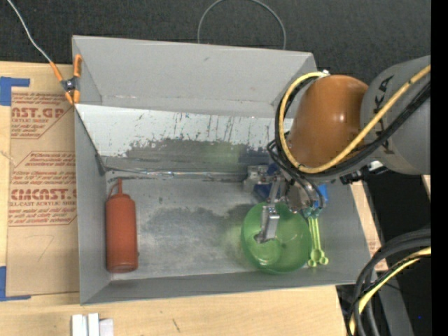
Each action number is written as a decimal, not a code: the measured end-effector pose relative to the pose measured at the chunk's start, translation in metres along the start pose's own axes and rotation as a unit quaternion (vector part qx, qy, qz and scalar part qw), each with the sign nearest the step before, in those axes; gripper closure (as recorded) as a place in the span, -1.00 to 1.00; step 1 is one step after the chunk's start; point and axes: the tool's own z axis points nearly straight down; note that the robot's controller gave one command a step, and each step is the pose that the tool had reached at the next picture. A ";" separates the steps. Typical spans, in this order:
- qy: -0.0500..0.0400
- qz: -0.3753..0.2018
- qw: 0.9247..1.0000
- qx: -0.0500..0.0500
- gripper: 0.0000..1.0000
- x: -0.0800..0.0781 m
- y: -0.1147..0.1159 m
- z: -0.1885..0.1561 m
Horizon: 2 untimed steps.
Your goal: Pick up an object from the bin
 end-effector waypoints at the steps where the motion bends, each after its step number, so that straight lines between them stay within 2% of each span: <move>1: 0.001 -0.049 0.999 0.000 -1.00 0.013 -0.025 0.070; 2: 0.000 -0.085 0.996 0.000 -1.00 0.011 -0.034 0.091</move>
Offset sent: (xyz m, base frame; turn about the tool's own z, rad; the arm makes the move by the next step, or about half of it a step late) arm -0.0111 -0.0344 -0.0906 -0.1704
